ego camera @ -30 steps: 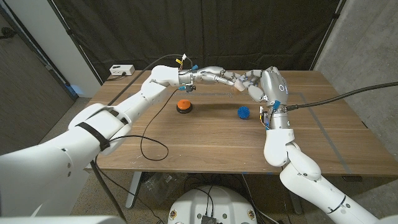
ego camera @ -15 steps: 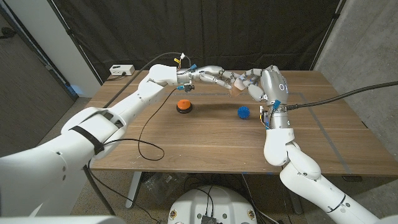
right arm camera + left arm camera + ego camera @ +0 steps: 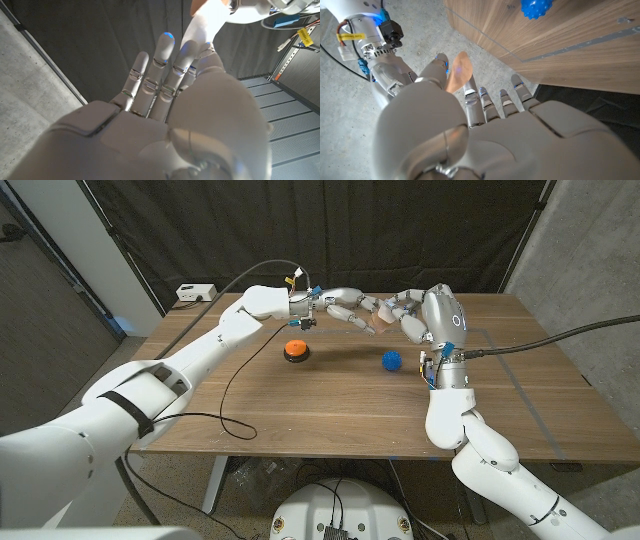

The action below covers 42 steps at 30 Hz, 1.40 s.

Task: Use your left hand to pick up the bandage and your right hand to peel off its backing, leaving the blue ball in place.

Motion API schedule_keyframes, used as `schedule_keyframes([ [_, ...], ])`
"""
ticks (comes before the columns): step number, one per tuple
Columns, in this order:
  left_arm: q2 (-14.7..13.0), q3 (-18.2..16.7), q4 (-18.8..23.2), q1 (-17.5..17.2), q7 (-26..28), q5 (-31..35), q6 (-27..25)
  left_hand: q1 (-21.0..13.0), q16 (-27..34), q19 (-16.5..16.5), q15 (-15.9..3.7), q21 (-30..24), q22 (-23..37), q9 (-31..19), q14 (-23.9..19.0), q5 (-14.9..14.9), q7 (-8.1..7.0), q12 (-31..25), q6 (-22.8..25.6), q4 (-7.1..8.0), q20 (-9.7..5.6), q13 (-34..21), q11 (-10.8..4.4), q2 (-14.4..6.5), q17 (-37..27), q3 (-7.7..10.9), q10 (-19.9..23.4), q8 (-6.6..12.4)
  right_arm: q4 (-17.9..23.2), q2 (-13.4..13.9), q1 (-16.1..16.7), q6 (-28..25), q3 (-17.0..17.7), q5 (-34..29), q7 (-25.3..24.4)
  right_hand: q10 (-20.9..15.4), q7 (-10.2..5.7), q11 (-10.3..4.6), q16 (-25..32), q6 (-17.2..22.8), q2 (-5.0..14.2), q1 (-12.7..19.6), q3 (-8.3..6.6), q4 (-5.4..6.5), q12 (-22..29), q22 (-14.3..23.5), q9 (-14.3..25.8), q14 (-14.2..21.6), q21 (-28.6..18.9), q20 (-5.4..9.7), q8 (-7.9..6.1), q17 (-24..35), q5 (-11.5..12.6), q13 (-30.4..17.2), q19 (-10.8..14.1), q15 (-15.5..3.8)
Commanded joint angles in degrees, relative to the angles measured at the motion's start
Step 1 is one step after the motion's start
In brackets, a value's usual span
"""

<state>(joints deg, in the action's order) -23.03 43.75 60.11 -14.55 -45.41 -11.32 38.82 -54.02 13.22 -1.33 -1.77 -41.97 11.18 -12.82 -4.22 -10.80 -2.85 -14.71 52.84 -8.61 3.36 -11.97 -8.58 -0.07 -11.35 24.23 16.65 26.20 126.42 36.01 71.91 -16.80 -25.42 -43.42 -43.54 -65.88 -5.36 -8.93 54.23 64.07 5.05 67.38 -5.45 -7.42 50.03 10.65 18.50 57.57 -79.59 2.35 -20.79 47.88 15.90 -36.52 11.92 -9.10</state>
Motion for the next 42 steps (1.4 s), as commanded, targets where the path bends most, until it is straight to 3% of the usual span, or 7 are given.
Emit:
schedule_keyframes([
  [1,-0.3,0.0,2.7,-2.4,7.2,1.7,-0.4,-1.7,1.0,1.7,-0.95,-1.0,0.1,0.1,-2.5,0.4,-0.41,-0.9,4.8,0.15,-0.18,-0.1,-1.33,-1.5,-0.3,1.04,3.5,1.78,0.6,0.2,0.5,0.9,0.3,-0.5,-0.1,-0.2,0.20,-0.05,0.1,0.5,0.46,0.4,0.21,-0.06,-0.1,0.2,0.2,0.7,-0.2,2.84,-0.16,0.3,0.4,-0.4,-0.3,-4.07],
  [3,-0.1,-0.3,3.0,-3.0,8.8,1.7,-0.5,-2.7,1.2,2.6,-1.46,-1.4,0.1,0.1,-3.5,0.5,-0.65,-1.1,7.6,0.04,-0.40,-0.1,-1.45,-2.3,-0.3,1.62,4.8,2.97,0.6,0.1,0.6,0.8,0.3,-0.5,-0.1,-0.3,0.18,0.06,-0.1,0.6,0.50,0.3,0.22,-0.04,-0.1,0.2,0.3,0.5,-0.2,2.89,-0.21,0.2,0.4,-0.3,-0.3,-4.07],
  [12,0.4,-1.3,3.3,-4.7,12.4,0.5,-1.0,-3.0,1.9,4.0,-3.54,-2.1,0.0,0.6,-5.8,0.6,-1.84,-1.5,9.6,0.31,-1.29,0.0,-2.72,-2.4,-0.4,1.65,7.9,3.46,0.5,-0.1,0.7,0.8,0.4,-0.5,0.1,-0.5,0.19,0.00,-0.3,0.7,0.54,0.4,0.33,-0.02,-0.3,0.2,0.1,0.5,-0.2,2.92,-0.06,0.3,0.5,-0.1,-0.3,-4.07],
  [15,0.1,-1.4,3.6,-4.9,12.9,0.7,-0.9,-3.4,1.7,4.2,-4.17,-2.3,0.0,0.8,-5.9,0.6,-1.38,-1.5,11.0,-0.03,-2.03,0.0,-2.87,-1.9,-0.2,1.68,8.3,3.80,0.4,-0.1,0.6,1.0,0.5,-0.4,0.2,-0.4,0.21,0.01,-0.4,0.7,0.53,0.4,0.37,-0.03,-0.1,0.2,0.1,0.5,-0.2,2.87,-0.01,0.4,0.5,-0.6,-0.3,-4.07],
  [21,-1.1,-1.6,5.4,-5.4,14.8,2.7,-0.5,-4.5,1.3,4.0,-4.52,-2.4,0.0,1.1,-5.9,0.5,0.37,-1.1,12.4,-0.60,-2.50,0.0,-3.01,-1.5,-0.1,2.08,8.3,4.01,0.3,-0.6,0.6,0.7,0.6,-0.3,-0.1,-0.5,0.18,0.08,-0.4,0.6,0.59,0.3,0.43,0.01,-0.2,0.2,0.3,0.7,-0.2,2.89,-0.03,0.4,0.5,-0.5,-0.4,-4.07],
  [33,-2.8,-1.6,7.5,-5.9,16.6,5.3,-0.4,-9.6,0.0,3.8,-5.01,-2.7,-0.2,2.3,-6.1,-0.6,7.80,-1.9,18.4,-1.77,-3.02,-0.4,-3.57,0.8,0.4,4.43,13.4,3.87,0.3,-1.5,1.4,-0.8,1.0,-0.7,-1.5,-0.5,0.14,-0.05,-0.5,0.8,0.59,0.4,0.56,-0.03,-0.3,0.2,0.2,0.8,-0.2,2.88,0.05,0.6,0.5,-0.6,-0.4,-4.07],
  [42,-3.4,-2.1,8.7,-6.8,18.2,5.6,-1.0,-10.4,-0.4,3.7,-5.05,-2.8,-0.2,2.4,-6.0,-1.0,8.93,-2.1,18.5,-1.63,-3.08,-0.7,-3.59,1.2,0.4,5.13,14.4,3.09,0.3,-1.8,1.9,-0.9,1.5,-0.5,-2.9,-0.5,0.17,-0.06,-0.7,0.8,0.63,0.5,0.64,-0.03,-0.4,0.2,0.2,0.7,-0.2,3.02,0.12,0.6,0.5,-0.7,-0.3,-4.08],
])
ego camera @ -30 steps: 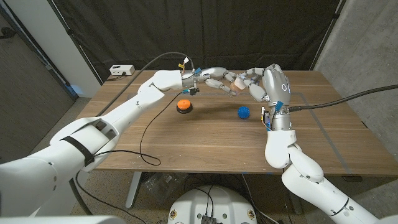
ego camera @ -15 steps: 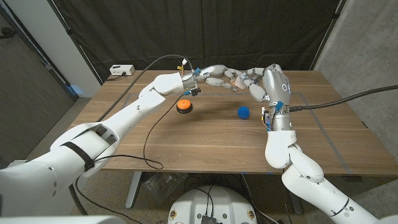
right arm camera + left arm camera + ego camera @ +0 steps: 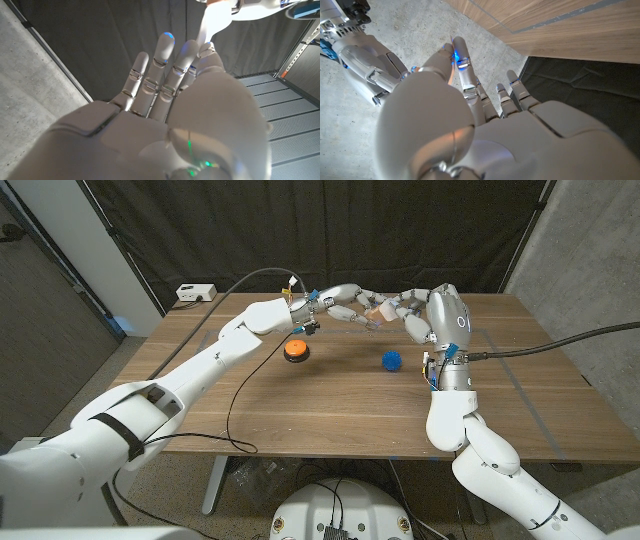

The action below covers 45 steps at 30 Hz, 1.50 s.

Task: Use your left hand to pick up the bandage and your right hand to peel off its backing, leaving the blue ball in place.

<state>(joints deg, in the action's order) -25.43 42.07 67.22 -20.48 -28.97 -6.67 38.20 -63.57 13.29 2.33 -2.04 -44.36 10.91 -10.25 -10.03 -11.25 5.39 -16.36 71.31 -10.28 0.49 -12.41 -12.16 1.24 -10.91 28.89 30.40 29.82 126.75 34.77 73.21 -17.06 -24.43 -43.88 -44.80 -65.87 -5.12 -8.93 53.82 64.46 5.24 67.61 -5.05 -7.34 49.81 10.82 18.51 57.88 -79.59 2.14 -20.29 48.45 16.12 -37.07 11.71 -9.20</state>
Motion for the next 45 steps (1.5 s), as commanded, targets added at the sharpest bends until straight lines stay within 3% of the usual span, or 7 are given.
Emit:
schedule_keyframes([
  [1,-1.0,-0.5,1.7,-0.9,1.8,0.8,-0.4,-0.9,-0.4,0.0,-4.79,-0.4,0.1,-0.1,-0.1,-0.5,0.71,-0.5,0.0,0.04,-0.23,-0.3,-0.02,-0.1,0.0,0.50,0.7,-0.57,0.0,-0.7,0.7,-0.9,0.6,-0.2,-1.9,-0.5,-0.07,0.00,-0.3,0.4,0.44,0.2,0.25,-0.10,-0.1,0.0,0.2,0.4,-0.2,3.19,-0.38,0.0,0.3,-0.2,-0.2,-3.98],
  [15,-1.6,-0.8,2.6,-1.5,2.3,0.6,-0.5,-1.6,-0.7,-0.1,-4.89,-0.4,0.0,-0.1,-0.1,-0.9,1.58,-0.3,0.6,0.14,-0.39,-0.5,-0.03,0.4,-0.1,1.14,0.7,-1.19,0.7,-2.4,3.6,-3.0,2.6,-0.1,-6.1,-0.6,-0.05,-0.06,-0.5,0.5,0.49,0.3,0.38,-0.10,-0.3,0.0,0.4,0.5,-0.3,3.25,-0.36,0.2,0.4,-0.3,-0.1,-3.98],
  [35,-3.3,-1.6,5.8,-3.0,6.1,5.2,0.2,-1.5,-1.0,-0.2,-4.75,-0.5,0.0,-0.1,-0.1,-1.2,0.86,-0.1,0.7,0.68,-0.44,-0.9,0.05,0.7,-0.3,1.84,0.2,-2.25,0.8,-5.8,8.1,-5.7,3.7,-1.3,-14.3,-0.7,-0.07,-0.25,-0.6,0.5,0.50,0.3,0.59,-0.08,-0.5,0.0,0.4,0.8,-0.2,3.30,-0.14,0.4,0.4,-0.3,0.0,-3.98],
  [38,-4.1,-2.2,7.2,-3.8,8.8,8.2,0.6,-0.6,-1.0,-0.2,-4.68,-0.7,0.1,-0.2,0.1,-1.0,-1.41,0.4,-0.1,1.34,-0.49,-1.1,0.15,0.7,-0.5,1.88,-0.9,-3.09,0.9,-6.0,8.4,-6.0,3.4,-1.5,-14.7,-0.7,-0.08,-0.22,-0.8,0.4,0.52,0.3,0.61,-0.08,-0.6,0.0,0.4,0.7,-0.2,3.35,-0.13,0.3,0.4,-0.4,0.0,-3.98],
  [43,-5.9,-4.4,11.3,-6.5,17.1,16.9,0.8,0.0,-1.1,-0.2,-4.45,-0.8,0.1,-0.3,0.3,-0.8,-2.29,0.8,-0.1,1.70,-0.50,-1.3,0.23,0.7,-0.7,1.91,-2.0,-3.42,1.2,-6.9,8.8,-7.1,2.9,-2.4,-16.1,-0.8,-0.04,-0.17,-0.8,0.5,0.50,0.3,0.66,-0.08,-0.7,0.0,0.5,0.8,-0.2,3.30,-0.12,0.4,0.5,-0.3,0.0,-3.99],
  [45,-6.7,-5.5,13.1,-7.9,21.0,20.7,0.6,0.5,-1.0,-0.2,-4.47,-0.9,0.1,-0.3,0.3,-0.6,-3.32,0.9,-0.4,1.98,-0.49,-1.3,0.13,0.6,-0.8,1.85,-2.1,-3.72,1.6,-7.0,8.9,-7.7,2.6,-3.1,-16.1,-0.8,-0.12,-0.21,-0.9,0.4,0.53,0.3,0.66,-0.07,-0.6,0.0,0.5,0.8,-0.2,3.30,-0.10,0.4,0.5,-0.3,0.1,-3.99],
])
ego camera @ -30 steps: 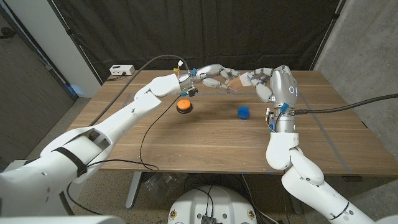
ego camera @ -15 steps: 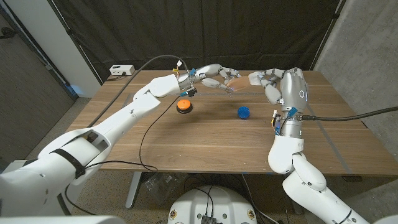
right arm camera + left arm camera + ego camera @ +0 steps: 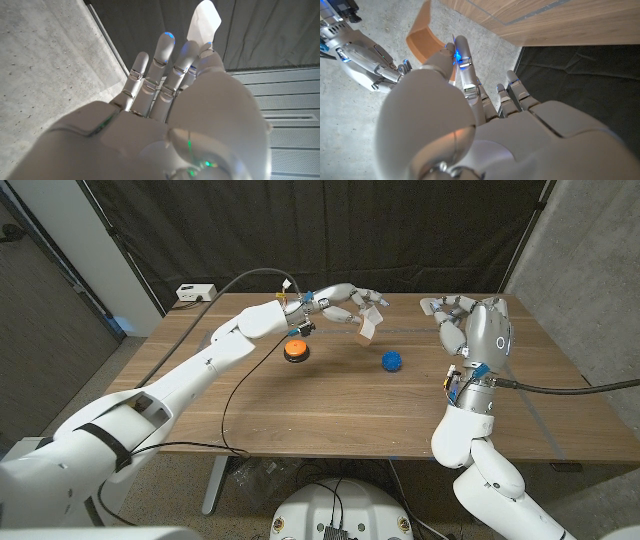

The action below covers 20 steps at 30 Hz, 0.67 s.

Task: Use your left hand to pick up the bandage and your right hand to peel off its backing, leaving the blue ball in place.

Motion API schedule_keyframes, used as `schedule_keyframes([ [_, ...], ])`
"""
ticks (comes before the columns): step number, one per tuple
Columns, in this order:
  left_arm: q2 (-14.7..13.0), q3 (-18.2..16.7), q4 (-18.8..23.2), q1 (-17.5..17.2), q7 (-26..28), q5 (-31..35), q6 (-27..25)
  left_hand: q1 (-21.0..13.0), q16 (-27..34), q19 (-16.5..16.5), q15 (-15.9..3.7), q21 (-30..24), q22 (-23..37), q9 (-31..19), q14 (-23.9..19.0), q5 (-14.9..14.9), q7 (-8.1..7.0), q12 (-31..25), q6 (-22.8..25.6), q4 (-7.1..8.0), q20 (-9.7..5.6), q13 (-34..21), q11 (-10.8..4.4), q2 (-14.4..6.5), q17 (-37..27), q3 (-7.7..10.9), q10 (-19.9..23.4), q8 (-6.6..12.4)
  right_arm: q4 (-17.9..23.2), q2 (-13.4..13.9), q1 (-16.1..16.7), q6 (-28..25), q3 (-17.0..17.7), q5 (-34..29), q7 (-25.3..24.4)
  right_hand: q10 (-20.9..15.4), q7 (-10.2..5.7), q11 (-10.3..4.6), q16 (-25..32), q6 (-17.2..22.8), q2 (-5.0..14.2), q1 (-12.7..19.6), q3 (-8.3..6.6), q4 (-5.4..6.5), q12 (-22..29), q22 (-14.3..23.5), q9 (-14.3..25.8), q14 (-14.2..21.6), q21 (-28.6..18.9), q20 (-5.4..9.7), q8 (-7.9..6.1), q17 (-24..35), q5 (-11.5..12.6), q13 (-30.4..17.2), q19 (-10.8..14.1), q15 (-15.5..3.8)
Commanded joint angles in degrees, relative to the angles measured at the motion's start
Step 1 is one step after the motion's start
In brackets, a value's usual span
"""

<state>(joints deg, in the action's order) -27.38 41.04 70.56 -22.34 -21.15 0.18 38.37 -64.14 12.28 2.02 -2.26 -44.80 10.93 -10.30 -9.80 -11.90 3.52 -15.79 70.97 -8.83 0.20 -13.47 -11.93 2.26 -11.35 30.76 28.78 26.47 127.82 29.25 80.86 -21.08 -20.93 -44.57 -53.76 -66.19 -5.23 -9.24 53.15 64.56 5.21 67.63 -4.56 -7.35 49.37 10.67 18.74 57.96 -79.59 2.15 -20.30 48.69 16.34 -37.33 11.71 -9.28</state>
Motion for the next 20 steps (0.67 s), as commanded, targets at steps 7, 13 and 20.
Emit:
schedule_keyframes([
  [7,-5.2,-6.2,9.3,-8.8,22.5,19.6,1.0,2.9,0.4,0.1,-4.79,-0.7,0.1,-0.3,-0.4,0.7,-3.91,0.7,-0.7,1.62,-0.30,-0.6,0.01,-1.0,-0.7,-0.34,-1.5,-1.14,1.5,-2.2,0.1,-7.0,-3.5,-6.0,-5.8,-0.4,-0.01,0.02,-0.2,0.3,0.55,0.2,0.26,-0.03,-0.4,0.1,0.3,0.9,-0.2,3.35,-0.02,0.4,0.3,-0.1,0.1,-3.90],
  [13,-5.0,-5.7,4.8,-8.2,23.8,17.7,3.3,3.2,0.6,0.4,-5.25,-0.8,0.1,-0.3,-0.9,0.9,-3.97,0.6,-0.5,1.65,-0.42,-0.7,-0.12,-1.1,-0.8,-0.30,-1.3,-1.22,1.1,-3.0,-2.4,-9.4,-6.8,-8.9,-3.6,-0.3,-0.08,0.05,-0.4,0.4,0.57,0.2,0.31,-0.01,-0.5,0.1,0.4,0.8,-0.2,3.38,-0.04,0.2,0.3,-0.1,0.1,-3.91],
  [20,-4.3,-4.5,0.1,-6.5,20.6,12.8,4.4,3.3,0.6,0.5,-5.29,-0.9,0.1,-0.4,-1.0,0.9,-3.80,0.5,-0.5,1.60,-0.57,-0.8,-0.14,-1.1,-0.9,-0.21,-1.0,-1.40,0.1,-4.1,-4.8,-11.0,-9.5,-10.7,-2.8,-0.4,-0.08,0.01,-0.5,0.5,0.58,0.2,0.36,-0.01,-0.5,0.2,0.2,0.8,-0.2,3.34,0.03,0.3,0.3,-0.2,0.2,-3.91],
])
